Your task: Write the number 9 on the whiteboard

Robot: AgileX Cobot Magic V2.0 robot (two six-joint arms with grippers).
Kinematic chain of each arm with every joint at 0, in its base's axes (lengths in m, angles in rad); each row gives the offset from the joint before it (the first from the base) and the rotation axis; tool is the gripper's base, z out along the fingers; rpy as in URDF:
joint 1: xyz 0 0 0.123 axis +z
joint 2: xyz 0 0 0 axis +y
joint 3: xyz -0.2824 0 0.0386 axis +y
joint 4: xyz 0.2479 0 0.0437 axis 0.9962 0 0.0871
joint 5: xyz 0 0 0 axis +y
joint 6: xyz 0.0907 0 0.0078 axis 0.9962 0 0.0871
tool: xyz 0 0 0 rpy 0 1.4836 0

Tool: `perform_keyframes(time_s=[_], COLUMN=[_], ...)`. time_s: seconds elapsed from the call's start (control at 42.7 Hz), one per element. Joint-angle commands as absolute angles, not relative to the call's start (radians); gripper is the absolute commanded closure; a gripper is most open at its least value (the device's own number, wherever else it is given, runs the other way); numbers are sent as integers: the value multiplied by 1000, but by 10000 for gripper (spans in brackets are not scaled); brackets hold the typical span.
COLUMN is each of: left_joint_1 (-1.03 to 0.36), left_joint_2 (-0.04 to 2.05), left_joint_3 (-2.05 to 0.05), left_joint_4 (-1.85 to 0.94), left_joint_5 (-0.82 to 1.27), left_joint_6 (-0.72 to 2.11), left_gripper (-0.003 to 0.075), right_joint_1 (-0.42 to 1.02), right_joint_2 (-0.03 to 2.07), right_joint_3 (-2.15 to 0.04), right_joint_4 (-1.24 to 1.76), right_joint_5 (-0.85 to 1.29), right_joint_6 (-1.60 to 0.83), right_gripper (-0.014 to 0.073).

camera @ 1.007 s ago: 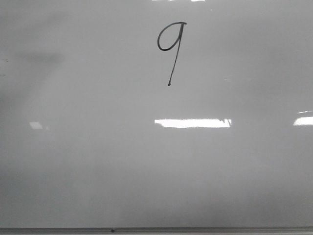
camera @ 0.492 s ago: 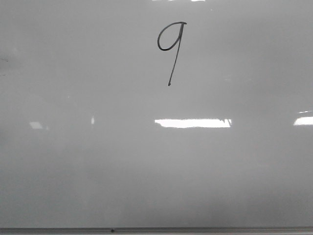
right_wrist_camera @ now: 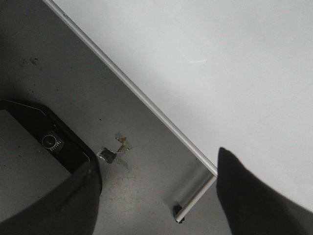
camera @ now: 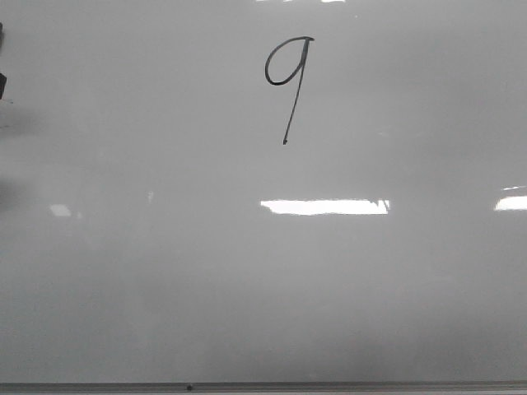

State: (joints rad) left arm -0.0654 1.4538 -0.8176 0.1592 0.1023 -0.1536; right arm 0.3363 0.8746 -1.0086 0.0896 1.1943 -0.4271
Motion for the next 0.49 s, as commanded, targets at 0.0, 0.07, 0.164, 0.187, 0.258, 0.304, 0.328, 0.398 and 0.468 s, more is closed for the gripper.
perform_keyframes(time_s=[0.0, 0.07, 0.164, 0.187, 0.258, 0.304, 0.328, 0.398, 0.468], left_joint_1=[-65, -65, -65, -65, -65, -65, -65, -65, -65], left_joint_2=[1443, 1447, 1447, 1447, 1445, 1437, 1432, 1405, 1364], left_joint_3=[-861, -861, -861, -861, -861, -861, -861, -861, -871], left_joint_4=[149, 149, 149, 149, 149, 151, 154, 158, 158], left_joint_5=[52, 48, 46, 46, 58, 76, 84, 125, 187], left_joint_6=[-163, -163, -163, -163, -163, -163, -163, -163, -163], left_gripper=[509, 437, 377, 369, 358, 358, 358, 358, 362], right_joint_1=[330, 330, 330, 330, 330, 330, 330, 330, 330], right_joint_2=[865, 865, 865, 865, 865, 865, 865, 857, 842], right_joint_3=[-1028, -1028, -1028, -1028, -1028, -1028, -1028, -1028, -1028], right_joint_4=[87, 87, 88, 88, 88, 88, 88, 86, 78], right_joint_5=[1150, 1150, 1150, 1150, 1150, 1152, 1152, 1152, 1151], right_joint_6=[-423, -423, -423, -423, -423, -420, -417, -390, -333], right_gripper=[64, 64, 64, 64, 64, 64, 64, 64, 64])
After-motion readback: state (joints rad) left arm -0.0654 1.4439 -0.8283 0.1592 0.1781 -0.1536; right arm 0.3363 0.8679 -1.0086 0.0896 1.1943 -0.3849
